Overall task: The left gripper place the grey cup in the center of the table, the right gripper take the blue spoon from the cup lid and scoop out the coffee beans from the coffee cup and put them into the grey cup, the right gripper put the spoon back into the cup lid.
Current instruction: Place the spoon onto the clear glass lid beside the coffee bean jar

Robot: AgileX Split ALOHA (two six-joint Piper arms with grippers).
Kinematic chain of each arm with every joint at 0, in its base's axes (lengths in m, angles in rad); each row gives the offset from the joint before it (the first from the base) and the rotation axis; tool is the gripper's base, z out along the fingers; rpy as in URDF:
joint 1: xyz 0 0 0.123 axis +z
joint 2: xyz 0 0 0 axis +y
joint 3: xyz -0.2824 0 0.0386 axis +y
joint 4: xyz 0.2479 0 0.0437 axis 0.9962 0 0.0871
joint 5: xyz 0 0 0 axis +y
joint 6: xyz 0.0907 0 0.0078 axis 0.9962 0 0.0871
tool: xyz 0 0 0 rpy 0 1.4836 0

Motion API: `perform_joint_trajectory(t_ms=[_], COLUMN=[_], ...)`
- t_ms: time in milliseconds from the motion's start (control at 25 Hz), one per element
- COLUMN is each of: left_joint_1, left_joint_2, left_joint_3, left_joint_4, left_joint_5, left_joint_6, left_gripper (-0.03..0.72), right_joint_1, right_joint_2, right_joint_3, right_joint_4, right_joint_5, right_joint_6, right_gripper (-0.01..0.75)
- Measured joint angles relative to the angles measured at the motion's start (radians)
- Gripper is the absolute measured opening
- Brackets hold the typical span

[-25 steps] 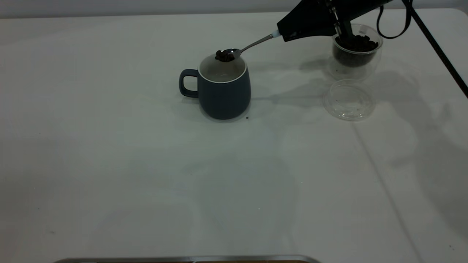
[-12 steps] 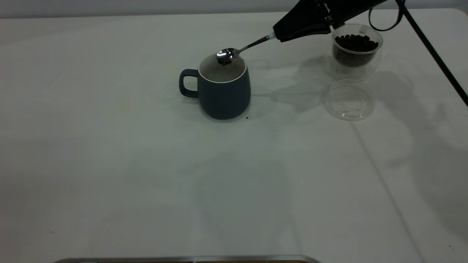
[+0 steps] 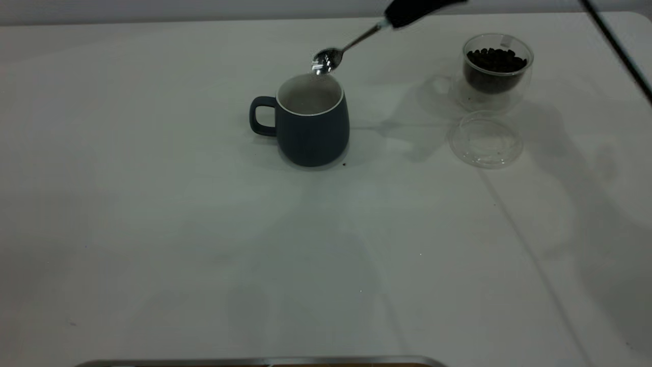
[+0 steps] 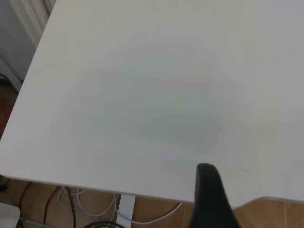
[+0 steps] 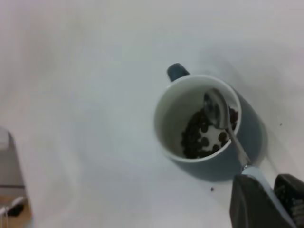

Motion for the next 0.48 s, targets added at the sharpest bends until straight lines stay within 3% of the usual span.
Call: perform_joint_trajectory(t_ms=[240, 480], left_joint_1=[0.000, 0.000], left_joint_2=[0.000, 0.000], left_joint_3=[0.000, 0.000], left_joint_4=[0.000, 0.000], left_joint_5=[0.000, 0.000], left_joint_6=[0.000, 0.000], left_gripper=[0.555, 0.555], right_joint_1=[-0.073, -0.225], right_joint_2=[-0.213, -0.241], right_joint_3=[0.091, 0.310], right_joint_4=[-0.141, -0.155], right_joint_5=[0.102, 0.040], right_joint_6=[0.139, 0.159], right_gripper=[0.099, 0.099])
